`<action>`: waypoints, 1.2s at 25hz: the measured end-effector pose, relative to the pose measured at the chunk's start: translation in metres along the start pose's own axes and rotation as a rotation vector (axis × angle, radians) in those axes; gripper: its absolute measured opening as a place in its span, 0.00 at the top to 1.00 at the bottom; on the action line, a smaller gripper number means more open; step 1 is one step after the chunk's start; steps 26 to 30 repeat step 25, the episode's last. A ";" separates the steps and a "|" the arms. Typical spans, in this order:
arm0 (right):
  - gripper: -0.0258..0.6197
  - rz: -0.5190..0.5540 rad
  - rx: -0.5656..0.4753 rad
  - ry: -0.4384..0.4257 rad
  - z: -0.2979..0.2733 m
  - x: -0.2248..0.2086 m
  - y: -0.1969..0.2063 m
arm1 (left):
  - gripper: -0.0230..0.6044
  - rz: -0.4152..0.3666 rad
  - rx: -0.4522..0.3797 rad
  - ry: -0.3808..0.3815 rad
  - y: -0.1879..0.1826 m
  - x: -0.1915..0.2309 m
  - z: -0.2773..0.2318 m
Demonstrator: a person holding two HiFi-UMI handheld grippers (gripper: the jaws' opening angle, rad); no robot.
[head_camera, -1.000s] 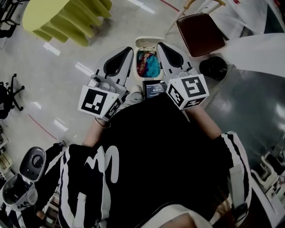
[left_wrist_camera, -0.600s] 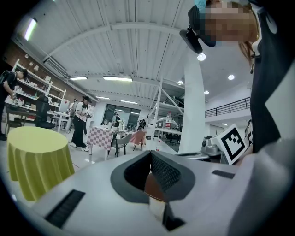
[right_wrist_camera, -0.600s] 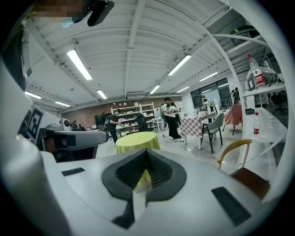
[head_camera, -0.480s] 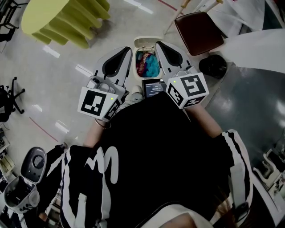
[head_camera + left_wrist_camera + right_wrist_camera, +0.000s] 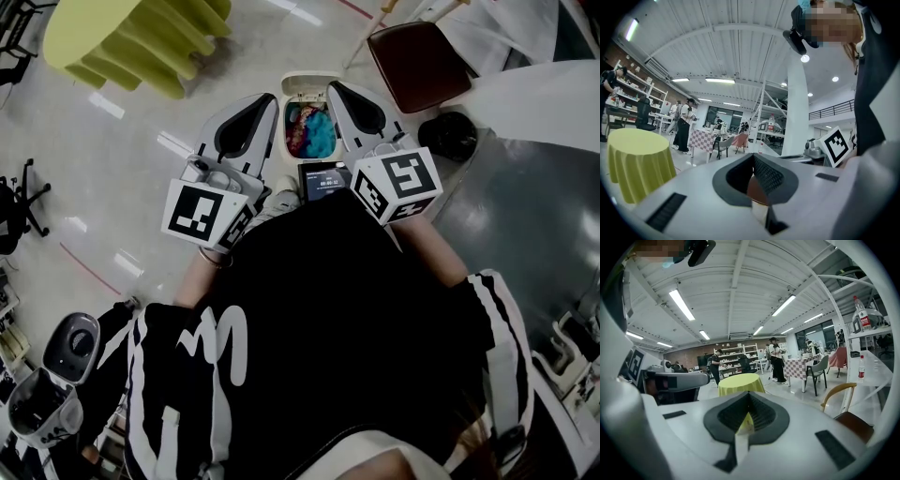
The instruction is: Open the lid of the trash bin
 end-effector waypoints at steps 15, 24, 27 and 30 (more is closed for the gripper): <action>0.96 0.015 0.004 -0.002 -0.012 0.001 -0.002 | 0.95 0.004 0.000 0.004 0.001 0.013 -0.003; 0.96 0.027 -0.015 -0.013 0.017 -0.002 0.010 | 0.95 0.009 -0.007 -0.017 0.011 -0.017 0.003; 0.96 0.029 -0.018 -0.016 0.023 -0.002 0.012 | 0.95 0.005 -0.009 -0.018 0.013 -0.023 0.004; 0.96 0.029 -0.018 -0.016 0.023 -0.002 0.012 | 0.95 0.005 -0.009 -0.018 0.013 -0.023 0.004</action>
Point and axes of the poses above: the fingertips, and each gripper's own axes: z backward along the fingers, x to its left, y out of its underside, the point moved 5 cm from there along z, backward along the fingers, and after that the axes turned 3 degrees about -y, right-handed, at the moved point
